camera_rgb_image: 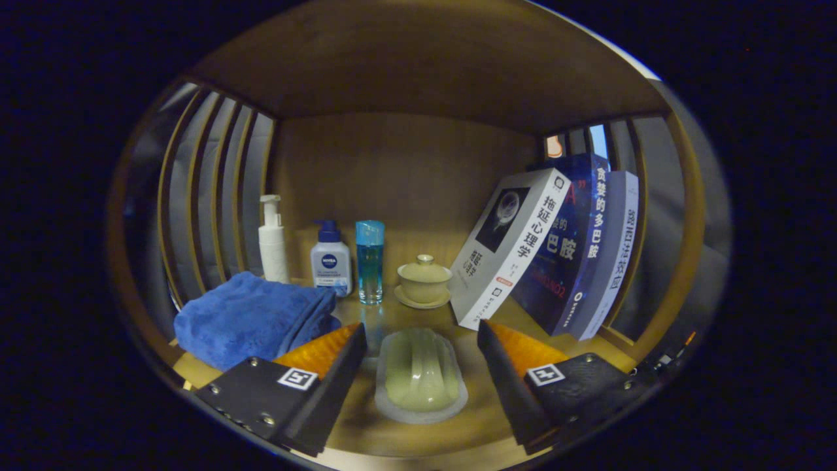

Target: Pull open the drawer, take out the items inside it, and place them on the countertop above the cabinet.

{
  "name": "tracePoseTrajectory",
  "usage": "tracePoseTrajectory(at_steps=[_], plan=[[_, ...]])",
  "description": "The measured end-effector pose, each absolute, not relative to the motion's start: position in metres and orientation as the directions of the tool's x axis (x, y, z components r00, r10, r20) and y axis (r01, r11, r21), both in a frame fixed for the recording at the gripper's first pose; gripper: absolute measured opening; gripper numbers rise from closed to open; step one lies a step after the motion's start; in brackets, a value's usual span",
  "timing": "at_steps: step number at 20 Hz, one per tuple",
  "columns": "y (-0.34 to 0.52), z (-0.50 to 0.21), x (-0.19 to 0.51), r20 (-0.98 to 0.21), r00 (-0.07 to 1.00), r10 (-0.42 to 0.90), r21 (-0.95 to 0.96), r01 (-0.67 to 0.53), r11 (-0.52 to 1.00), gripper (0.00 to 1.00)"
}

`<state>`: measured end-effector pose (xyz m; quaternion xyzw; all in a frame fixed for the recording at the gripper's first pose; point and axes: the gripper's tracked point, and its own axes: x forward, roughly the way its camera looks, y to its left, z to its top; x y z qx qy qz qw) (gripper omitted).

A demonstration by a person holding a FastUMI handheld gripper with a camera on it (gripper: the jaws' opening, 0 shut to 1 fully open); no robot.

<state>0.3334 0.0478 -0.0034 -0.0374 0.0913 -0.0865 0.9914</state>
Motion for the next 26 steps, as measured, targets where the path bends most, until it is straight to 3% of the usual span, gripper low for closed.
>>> tracePoseTrajectory(at_steps=[2,14,20,23,26], plan=[[0.051,0.009,0.309,-0.166,0.97,-0.175,-0.099,0.161,0.982,0.99],[0.077,0.059,0.131,-0.083,0.991,-0.105,-0.107,0.096,0.99,0.98],[0.096,0.05,0.035,-0.042,0.998,-0.041,-0.094,0.037,0.995,0.98],[0.098,0.021,-0.01,-0.102,0.995,-0.019,-0.041,0.015,0.999,0.98],[0.094,0.004,-0.041,-0.085,0.996,-0.005,-0.024,0.003,1.0,0.98]])
